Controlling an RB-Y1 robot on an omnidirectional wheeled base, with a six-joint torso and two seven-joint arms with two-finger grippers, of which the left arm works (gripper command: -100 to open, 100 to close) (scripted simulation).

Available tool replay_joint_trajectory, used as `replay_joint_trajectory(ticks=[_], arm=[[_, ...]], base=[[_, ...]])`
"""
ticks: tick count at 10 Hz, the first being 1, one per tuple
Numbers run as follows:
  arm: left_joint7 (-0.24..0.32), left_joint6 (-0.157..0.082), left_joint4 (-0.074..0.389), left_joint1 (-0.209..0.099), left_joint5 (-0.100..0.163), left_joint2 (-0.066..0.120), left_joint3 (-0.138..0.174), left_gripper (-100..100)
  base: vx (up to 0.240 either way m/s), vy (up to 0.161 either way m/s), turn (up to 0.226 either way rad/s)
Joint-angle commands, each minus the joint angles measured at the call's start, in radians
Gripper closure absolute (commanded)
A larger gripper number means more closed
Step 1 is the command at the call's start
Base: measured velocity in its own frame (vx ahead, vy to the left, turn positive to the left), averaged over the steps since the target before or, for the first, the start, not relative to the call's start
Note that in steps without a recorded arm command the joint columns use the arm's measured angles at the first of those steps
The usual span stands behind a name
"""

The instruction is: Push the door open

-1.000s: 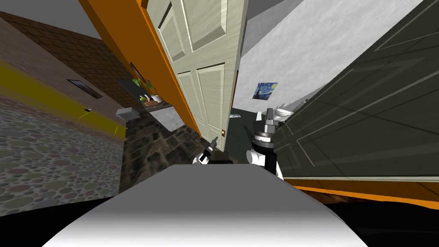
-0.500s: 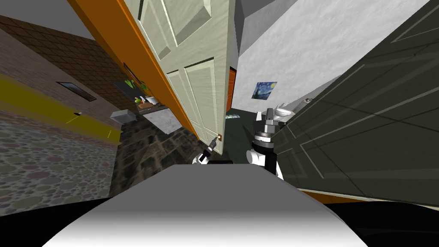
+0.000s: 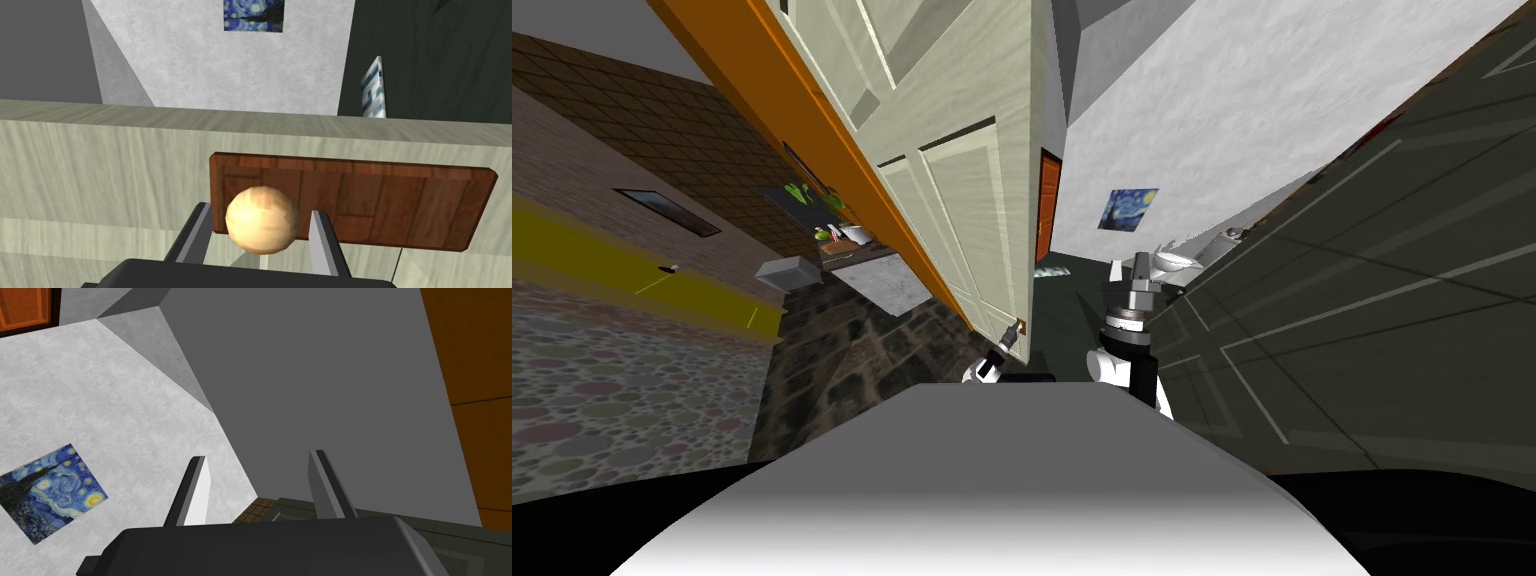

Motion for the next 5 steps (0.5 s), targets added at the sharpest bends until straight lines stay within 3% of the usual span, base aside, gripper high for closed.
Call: replay_joint_trajectory(ticks=[1, 5], arm=[[0.0, 0.0, 0.0, 0.0, 0.0, 0.0, 0.0, 100], [0.0, 0.0, 0.0, 0.0, 0.0, 0.0, 0.0, 100]], base=[[-0.024, 0.015, -0.016], [-0.008, 0.005, 0.001]])
